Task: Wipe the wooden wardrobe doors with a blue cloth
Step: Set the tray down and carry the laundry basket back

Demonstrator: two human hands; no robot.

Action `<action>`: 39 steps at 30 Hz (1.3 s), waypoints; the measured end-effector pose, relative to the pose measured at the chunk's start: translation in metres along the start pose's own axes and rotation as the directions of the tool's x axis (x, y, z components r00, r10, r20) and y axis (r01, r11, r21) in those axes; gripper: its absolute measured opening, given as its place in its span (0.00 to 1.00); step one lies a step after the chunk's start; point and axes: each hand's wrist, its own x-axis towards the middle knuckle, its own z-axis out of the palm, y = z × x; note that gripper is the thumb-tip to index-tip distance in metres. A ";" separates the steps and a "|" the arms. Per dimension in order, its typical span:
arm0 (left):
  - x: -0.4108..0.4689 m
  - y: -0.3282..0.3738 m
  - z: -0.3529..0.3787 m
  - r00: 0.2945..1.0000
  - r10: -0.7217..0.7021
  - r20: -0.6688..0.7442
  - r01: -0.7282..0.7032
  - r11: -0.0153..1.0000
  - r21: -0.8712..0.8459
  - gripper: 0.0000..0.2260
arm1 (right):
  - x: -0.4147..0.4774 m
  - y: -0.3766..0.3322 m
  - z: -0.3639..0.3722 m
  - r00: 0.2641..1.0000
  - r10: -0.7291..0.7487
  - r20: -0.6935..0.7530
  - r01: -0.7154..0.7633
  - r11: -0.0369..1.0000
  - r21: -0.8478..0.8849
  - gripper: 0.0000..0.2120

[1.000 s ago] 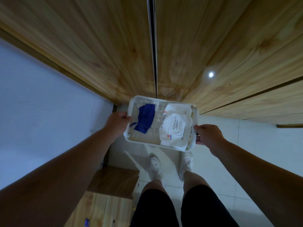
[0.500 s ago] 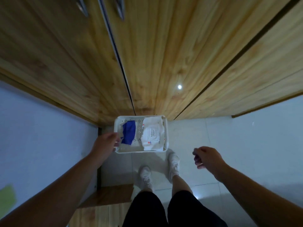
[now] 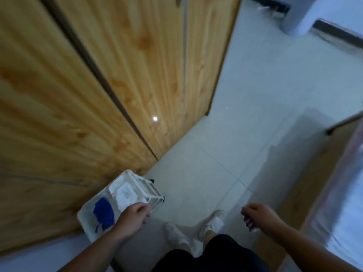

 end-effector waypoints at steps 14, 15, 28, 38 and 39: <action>0.037 0.197 0.160 0.973 0.118 0.200 -0.185 0.915 0.358 0.07 | 0.017 0.137 -0.150 0.945 0.250 -0.208 -0.162 0.916 0.367 0.10; 0.040 0.204 0.164 0.974 0.108 0.198 -0.177 0.910 0.375 0.08 | 0.019 0.130 -0.163 0.943 0.248 -0.223 -0.152 0.914 0.377 0.11; 0.174 0.351 0.206 0.981 0.055 0.186 -0.120 0.927 0.355 0.06 | 0.124 -0.024 -0.359 0.904 0.085 -0.418 0.098 0.912 0.397 0.10; 0.217 0.621 0.323 0.885 0.208 0.417 -0.386 0.829 0.405 0.07 | 0.157 0.016 -0.397 0.867 0.386 -0.317 -0.229 0.872 0.433 0.13; 0.222 0.645 0.338 0.879 0.220 0.424 -0.400 0.823 0.402 0.07 | 0.161 0.025 -0.400 0.864 0.408 -0.294 -0.268 0.868 0.417 0.15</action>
